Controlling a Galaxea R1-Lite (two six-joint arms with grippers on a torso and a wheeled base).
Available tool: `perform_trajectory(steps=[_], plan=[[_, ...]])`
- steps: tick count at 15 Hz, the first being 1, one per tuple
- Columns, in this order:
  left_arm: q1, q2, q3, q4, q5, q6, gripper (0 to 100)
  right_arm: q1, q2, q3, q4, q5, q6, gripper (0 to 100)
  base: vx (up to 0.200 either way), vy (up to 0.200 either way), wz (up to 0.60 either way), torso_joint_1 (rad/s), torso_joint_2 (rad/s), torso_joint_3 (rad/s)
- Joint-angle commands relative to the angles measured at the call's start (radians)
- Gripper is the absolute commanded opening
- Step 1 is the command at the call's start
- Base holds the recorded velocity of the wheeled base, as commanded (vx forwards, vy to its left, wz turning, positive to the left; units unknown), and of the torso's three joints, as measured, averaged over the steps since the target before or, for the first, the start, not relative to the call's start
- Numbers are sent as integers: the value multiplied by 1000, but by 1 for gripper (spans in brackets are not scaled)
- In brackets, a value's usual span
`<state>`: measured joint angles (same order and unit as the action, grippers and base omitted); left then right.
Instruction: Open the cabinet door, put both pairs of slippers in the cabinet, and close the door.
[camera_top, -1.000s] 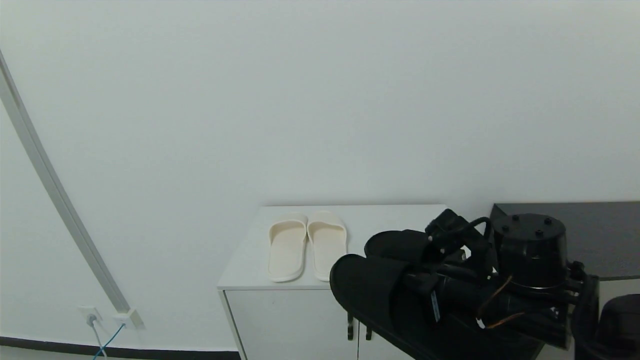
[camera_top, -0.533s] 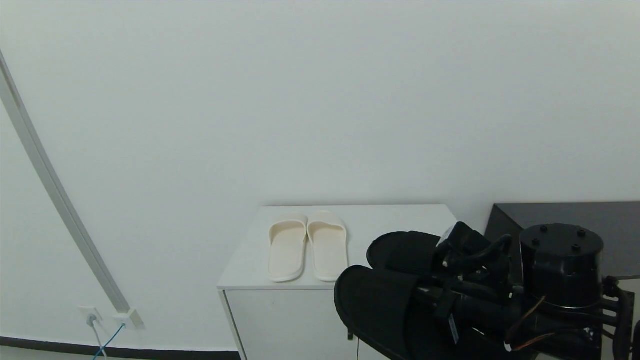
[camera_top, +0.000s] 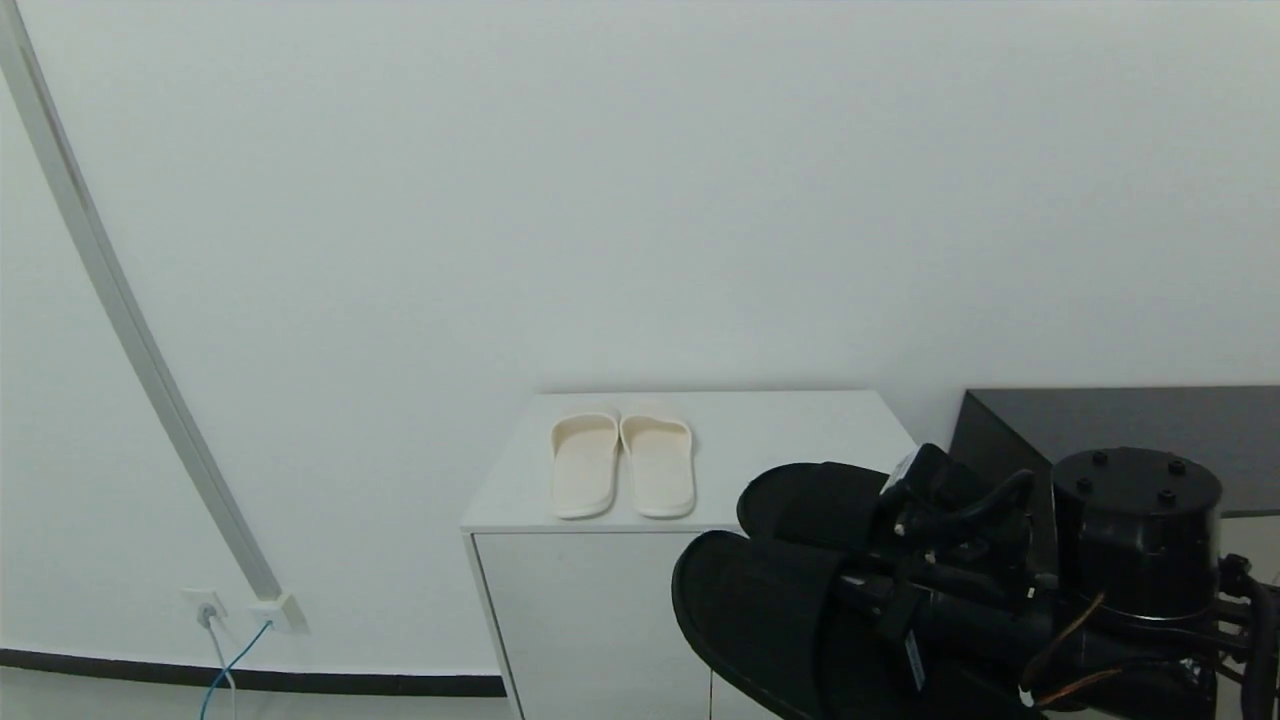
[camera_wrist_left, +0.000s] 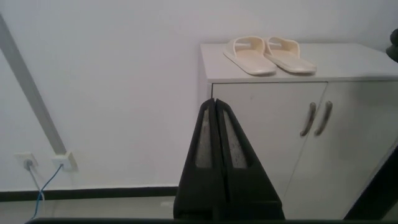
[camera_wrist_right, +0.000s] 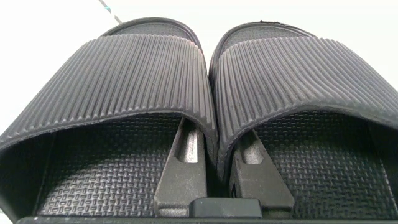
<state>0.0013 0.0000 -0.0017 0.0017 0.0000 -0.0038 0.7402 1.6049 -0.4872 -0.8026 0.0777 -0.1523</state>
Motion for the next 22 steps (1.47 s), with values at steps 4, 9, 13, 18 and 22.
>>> perform_trajectory(steps=[4,9,13,18,22], plan=[[0,0,0,0,0,-1,0,1,1,9,-3,1,-1,0,-50,0,0,1,2,2],[0,0,0,0,0,-2,0,1,-3,15,-3,1,-1,0,0,0,0,0,0,0],[0,0,0,0,2,-2,0,1,1,15,-4,1,-1,0,0,0,0,0,0,0],[0,0,0,0,2,-4,0,1,9,18,-4,2,-1,0,-120,0,0,1,1,1],[0,0,0,0,2,-1,0,1,15,21,-3,4,-1,0,0,0,0,0,0,0]])
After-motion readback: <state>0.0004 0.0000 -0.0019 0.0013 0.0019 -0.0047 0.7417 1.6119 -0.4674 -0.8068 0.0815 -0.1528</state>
